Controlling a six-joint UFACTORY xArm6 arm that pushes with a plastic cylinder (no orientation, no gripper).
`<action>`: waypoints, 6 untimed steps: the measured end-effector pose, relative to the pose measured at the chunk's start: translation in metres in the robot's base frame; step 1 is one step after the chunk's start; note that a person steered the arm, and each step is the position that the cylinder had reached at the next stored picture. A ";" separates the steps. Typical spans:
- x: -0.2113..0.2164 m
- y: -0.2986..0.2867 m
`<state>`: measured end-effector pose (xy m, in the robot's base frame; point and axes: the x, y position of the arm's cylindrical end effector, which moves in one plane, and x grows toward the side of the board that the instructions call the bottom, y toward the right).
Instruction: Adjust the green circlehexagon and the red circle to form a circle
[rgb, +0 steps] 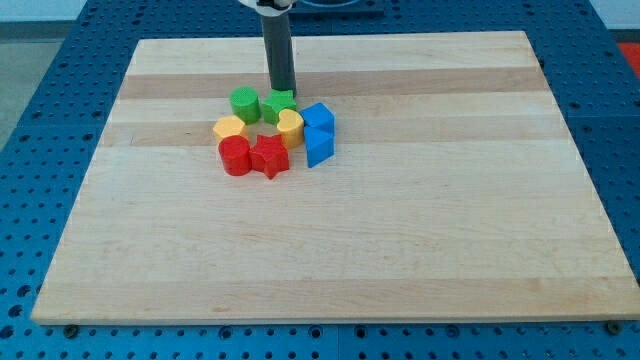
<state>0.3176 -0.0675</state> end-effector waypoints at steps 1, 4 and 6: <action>-0.001 -0.023; -0.007 -0.097; 0.012 -0.078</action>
<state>0.3299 -0.1456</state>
